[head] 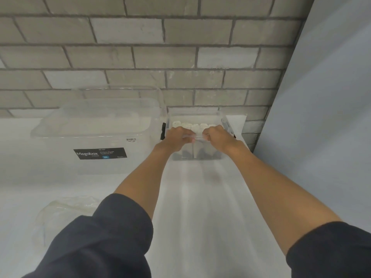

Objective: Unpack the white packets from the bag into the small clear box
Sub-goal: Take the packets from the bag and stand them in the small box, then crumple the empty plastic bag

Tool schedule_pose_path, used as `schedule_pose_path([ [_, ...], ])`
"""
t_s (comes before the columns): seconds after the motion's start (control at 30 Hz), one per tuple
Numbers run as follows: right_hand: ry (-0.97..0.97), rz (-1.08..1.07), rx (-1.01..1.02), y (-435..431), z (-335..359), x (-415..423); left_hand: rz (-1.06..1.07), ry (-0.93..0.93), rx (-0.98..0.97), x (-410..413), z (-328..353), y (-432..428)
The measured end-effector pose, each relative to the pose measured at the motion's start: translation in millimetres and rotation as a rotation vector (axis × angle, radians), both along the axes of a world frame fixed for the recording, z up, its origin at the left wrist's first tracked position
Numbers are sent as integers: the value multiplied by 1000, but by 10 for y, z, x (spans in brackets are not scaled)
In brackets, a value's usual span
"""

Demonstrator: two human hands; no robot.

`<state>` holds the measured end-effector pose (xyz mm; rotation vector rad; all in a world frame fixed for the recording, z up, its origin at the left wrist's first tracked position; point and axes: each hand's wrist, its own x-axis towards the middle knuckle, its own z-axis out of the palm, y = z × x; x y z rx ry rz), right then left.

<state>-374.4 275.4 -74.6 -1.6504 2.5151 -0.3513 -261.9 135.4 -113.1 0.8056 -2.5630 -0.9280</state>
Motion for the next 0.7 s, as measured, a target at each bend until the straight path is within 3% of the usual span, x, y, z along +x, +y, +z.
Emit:
schedule_pose_path([
  [0.13,59,3,32,-15,10,16,17,-36,-22,0,14,12],
  [0.23,165,-20,105,-18,71,72,-33,-145,-153,65,85,99],
  [0.33,231,-23,86,-25,141,166,-106,-68,-251,274,217,257],
  [0.53,224,90,-70,244,249,721,-171,161,-314,1052,479,572],
  [0.7,78,202,-36,297,121,1504,-124,57,-309,1982,429,536],
])
